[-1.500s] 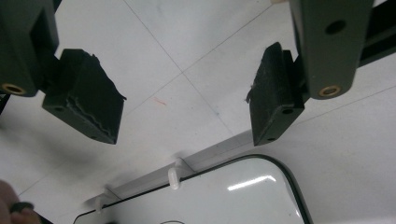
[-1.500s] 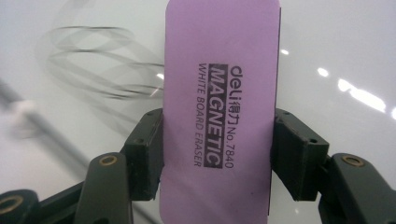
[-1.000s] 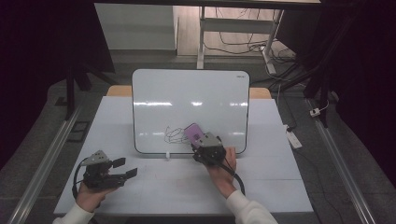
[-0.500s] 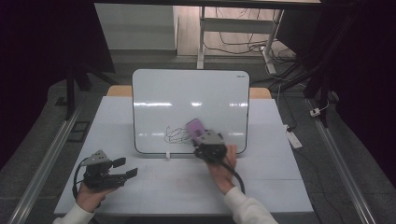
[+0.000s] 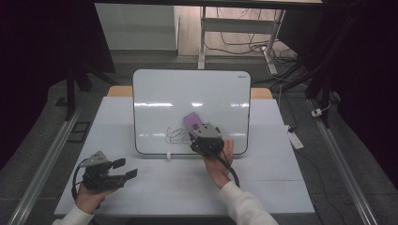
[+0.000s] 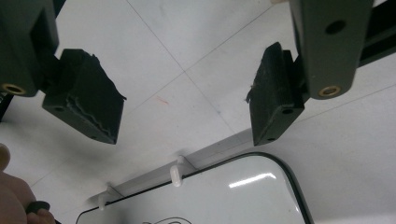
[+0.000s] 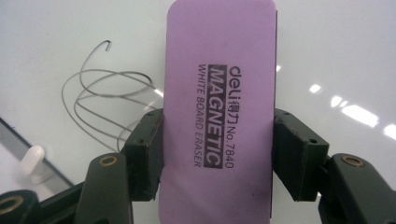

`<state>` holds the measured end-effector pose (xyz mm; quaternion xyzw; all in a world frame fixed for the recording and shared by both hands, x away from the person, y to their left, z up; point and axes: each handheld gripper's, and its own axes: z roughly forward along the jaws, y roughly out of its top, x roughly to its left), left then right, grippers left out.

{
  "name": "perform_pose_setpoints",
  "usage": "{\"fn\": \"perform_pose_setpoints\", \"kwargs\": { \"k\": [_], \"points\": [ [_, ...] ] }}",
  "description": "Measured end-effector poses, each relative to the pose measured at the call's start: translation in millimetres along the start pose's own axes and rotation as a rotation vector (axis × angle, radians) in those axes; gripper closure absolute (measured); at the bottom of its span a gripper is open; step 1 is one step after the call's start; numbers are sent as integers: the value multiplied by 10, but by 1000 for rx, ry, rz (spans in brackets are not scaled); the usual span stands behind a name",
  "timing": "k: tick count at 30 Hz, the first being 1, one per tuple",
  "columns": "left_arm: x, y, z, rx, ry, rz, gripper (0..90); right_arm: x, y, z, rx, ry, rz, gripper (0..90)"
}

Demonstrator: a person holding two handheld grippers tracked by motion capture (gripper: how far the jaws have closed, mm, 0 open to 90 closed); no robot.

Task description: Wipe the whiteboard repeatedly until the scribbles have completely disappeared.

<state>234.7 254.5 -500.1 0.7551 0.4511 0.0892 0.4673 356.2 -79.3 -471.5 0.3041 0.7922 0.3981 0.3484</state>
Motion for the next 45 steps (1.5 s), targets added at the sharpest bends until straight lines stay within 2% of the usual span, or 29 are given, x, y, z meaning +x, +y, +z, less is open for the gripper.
{"fn": "perform_pose_setpoints", "kwargs": {
  "k": [1,6,8,12,17,19,20,23,29,31,34,36,41,43,45],
  "points": [
    [-2,1,0,0,1,-1,269,55,21,29,-8,1,-18,403],
    [1,-2,6,3,4,-2,270,427,118,180,-23,89,-72,403],
    [9,-5,12,6,3,-3,270,500,120,201,-23,116,-75,402],
    [8,-6,10,5,1,-2,269,491,120,195,-14,148,-68,402],
    [8,-3,1,2,2,-2,269,324,156,159,-29,92,-34,403],
    [7,-3,2,3,1,-3,270,327,159,162,-27,90,-26,403],
    [5,-2,2,2,2,-3,270,352,157,170,-25,91,-47,403],
    [1,-1,-2,0,3,-1,270,483,147,207,-10,138,-60,404],
    [8,-5,-1,3,3,-3,270,732,122,296,6,255,-56,404],
    [10,-5,-2,3,3,-3,270,755,124,308,6,271,-41,404],
    [13,-6,-1,3,4,-3,269,703,133,298,17,290,-40,404],
    [12,-3,-4,1,2,-3,270,644,148,267,14,243,-35,404],
    [4,-1,-11,-1,3,-1,269,356,278,232,-35,145,10,404],
    [4,-1,-13,-1,4,0,270,349,346,259,-49,132,5,404],
    [5,-1,-15,-1,4,0,269,437,389,307,-48,140,-29,404]
  ]
}}
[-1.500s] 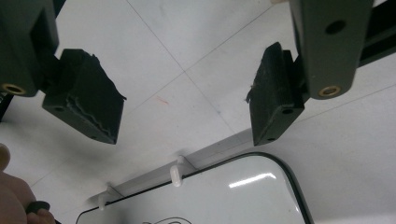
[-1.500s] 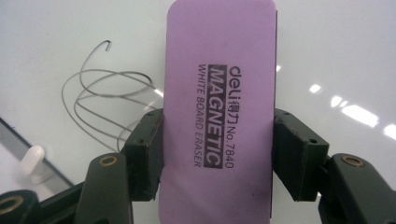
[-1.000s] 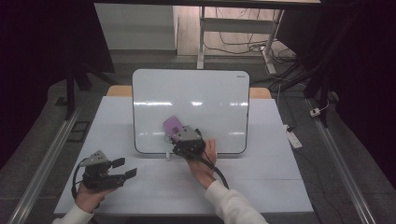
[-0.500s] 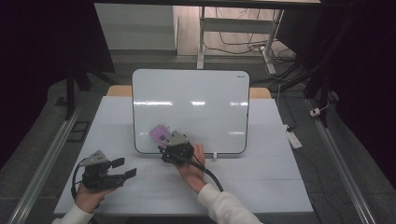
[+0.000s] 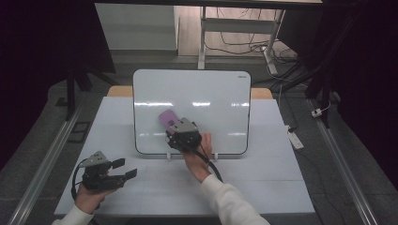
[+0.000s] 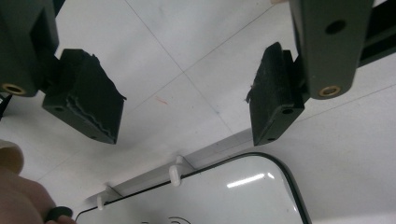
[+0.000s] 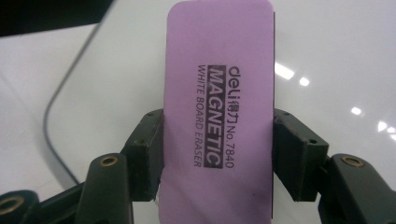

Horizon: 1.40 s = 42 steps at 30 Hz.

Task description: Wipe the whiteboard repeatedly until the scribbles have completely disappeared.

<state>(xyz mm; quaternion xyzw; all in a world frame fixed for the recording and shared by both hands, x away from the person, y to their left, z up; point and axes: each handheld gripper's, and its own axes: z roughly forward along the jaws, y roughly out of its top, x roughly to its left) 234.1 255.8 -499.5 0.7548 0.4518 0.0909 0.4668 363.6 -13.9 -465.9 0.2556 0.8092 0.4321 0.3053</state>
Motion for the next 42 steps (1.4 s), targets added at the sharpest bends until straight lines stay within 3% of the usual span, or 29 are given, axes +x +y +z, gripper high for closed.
{"fn": "perform_pose_setpoints", "kwargs": {
  "k": [3,6,9,11,13,15,17,20,22,28,31,33,35,42],
  "points": [
    [4,-2,3,0,0,-2,269,200,4,97,12,42,-43,405],
    [4,-3,6,1,0,-2,269,374,-19,171,30,110,-51,405],
    [5,-2,8,1,-1,-2,270,484,-39,205,47,129,-99,404],
    [8,-3,2,1,-1,-2,269,430,-26,193,44,139,-68,404],
    [10,-3,-6,-2,0,-1,269,321,9,151,24,93,-41,404],
    [12,-4,-8,-2,0,-1,269,93,81,90,-13,43,19,404],
    [10,-5,-10,-1,0,3,269,-84,155,45,-42,-5,39,404],
    [10,-8,-18,-2,1,1,269,-174,229,52,-43,2,55,404],
    [15,-10,-22,-3,4,-2,270,-76,222,97,-30,24,26,405],
    [11,-16,-12,1,2,-2,269,386,3,207,36,157,-46,405],
    [8,-16,-11,1,1,-1,270,480,-95,194,54,180,-65,405],
    [11,-15,-11,1,2,-2,269,428,-127,158,63,186,-44,404],
    [12,-15,-14,-1,2,-1,269,341,-170,87,67,158,-35,404],
    [8,-12,-17,-2,1,1,269,-70,-414,-254,73,15,-15,404]
  ]
}}
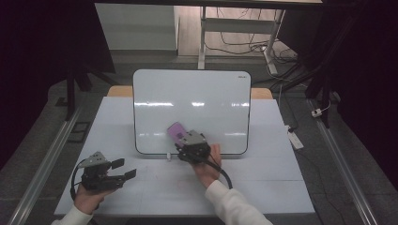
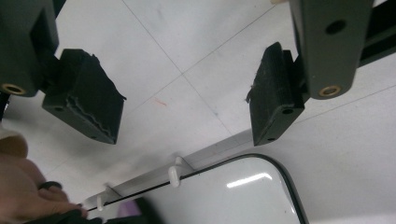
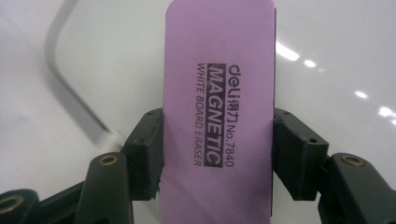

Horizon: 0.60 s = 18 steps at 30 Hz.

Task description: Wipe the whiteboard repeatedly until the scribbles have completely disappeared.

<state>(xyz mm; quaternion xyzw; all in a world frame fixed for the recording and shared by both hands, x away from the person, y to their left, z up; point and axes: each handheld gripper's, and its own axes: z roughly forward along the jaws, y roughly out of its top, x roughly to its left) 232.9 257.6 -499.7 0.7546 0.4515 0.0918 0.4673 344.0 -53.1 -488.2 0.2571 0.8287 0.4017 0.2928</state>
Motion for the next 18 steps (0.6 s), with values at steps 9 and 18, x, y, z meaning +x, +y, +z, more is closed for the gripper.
{"fn": "perform_pose_setpoints", "kwargs": {
  "k": [9,18],
  "points": [
    [0,-2,9,3,1,-2,269,-517,-334,-375,-9,-171,94,404],
    [-9,5,32,8,3,0,269,-595,-311,-379,-48,-183,141,404]
  ]
}}
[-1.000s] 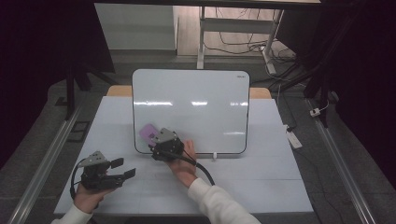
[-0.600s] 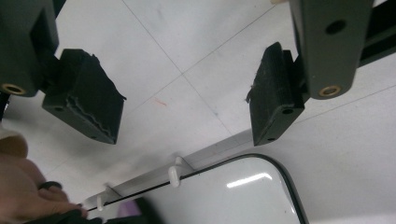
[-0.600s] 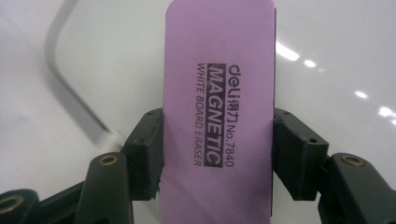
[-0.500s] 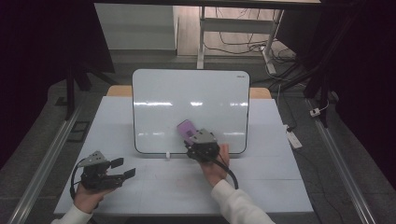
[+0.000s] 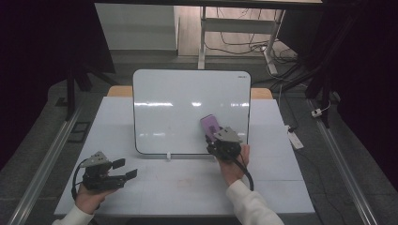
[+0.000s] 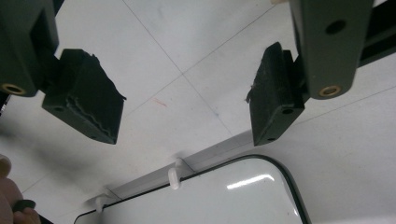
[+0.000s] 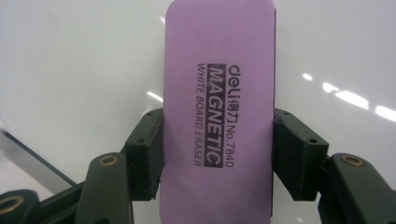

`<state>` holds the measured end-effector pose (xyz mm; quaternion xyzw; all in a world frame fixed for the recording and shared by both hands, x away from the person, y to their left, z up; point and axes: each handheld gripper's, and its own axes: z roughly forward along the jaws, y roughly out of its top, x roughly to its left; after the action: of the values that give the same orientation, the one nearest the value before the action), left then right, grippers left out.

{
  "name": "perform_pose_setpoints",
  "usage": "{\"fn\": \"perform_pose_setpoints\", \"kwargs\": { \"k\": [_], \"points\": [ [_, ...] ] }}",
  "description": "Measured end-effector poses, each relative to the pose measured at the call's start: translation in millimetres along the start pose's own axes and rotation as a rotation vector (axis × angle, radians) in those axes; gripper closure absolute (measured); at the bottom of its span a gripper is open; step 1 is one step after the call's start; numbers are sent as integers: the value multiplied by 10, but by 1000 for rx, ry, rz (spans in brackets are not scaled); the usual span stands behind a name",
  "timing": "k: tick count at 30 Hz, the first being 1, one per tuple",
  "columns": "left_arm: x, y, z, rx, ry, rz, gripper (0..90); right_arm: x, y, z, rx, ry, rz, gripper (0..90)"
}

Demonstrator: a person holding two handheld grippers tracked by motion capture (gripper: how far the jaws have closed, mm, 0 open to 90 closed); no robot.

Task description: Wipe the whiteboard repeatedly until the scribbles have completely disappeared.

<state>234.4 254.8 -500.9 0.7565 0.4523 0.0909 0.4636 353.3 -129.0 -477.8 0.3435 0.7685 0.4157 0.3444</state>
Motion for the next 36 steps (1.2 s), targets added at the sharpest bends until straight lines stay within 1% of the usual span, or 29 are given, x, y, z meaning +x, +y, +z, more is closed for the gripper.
{"fn": "perform_pose_setpoints", "kwargs": {
  "k": [2,3,5,6,7,9,10,11,13,15,16,18,21,23,27,31,34,36],
  "points": [
    [1,0,2,0,1,-2,269,139,93,84,-9,27,-22,404],
    [1,-1,3,1,2,-2,269,237,154,139,-14,44,-35,404],
    [-2,0,1,1,2,0,269,455,279,253,-20,90,-62,404],
    [-3,0,1,0,2,1,269,607,350,325,-21,115,-83,404],
    [-3,0,1,1,1,1,269,727,396,380,-21,138,-98,404],
    [0,-2,0,1,1,1,269,943,463,470,-20,167,-141,404],
    [3,-4,-1,1,1,0,269,1036,483,506,-21,179,-153,404],
    [6,-5,-3,0,1,-2,269,1112,495,533,-20,191,-157,404],
    [10,-4,-3,0,1,-2,269,1220,496,570,-24,212,-168,404],
    [10,-4,-2,0,0,-2,269,1254,482,571,-17,224,-186,404],
    [8,-3,-3,0,-1,-2,269,1242,478,564,-14,234,-187,404],
    [5,0,-7,-2,0,-3,269,1162,470,533,5,245,-159,403],
    [7,1,-7,-2,-1,-3,269,952,429,451,6,210,-142,403],
    [10,2,-4,-2,0,-4,269,770,374,378,7,186,-114,404],
    [-2,6,1,-2,-1,0,269,422,223,207,15,123,-67,403],
    [-8,11,16,2,-3,1,269,127,63,54,23,69,-26,403],
    [-14,20,29,3,-2,0,269,-33,-27,-31,29,50,16,403],
    [-17,25,41,5,-5,0,269,-107,-62,-67,27,59,47,403]
  ]
}}
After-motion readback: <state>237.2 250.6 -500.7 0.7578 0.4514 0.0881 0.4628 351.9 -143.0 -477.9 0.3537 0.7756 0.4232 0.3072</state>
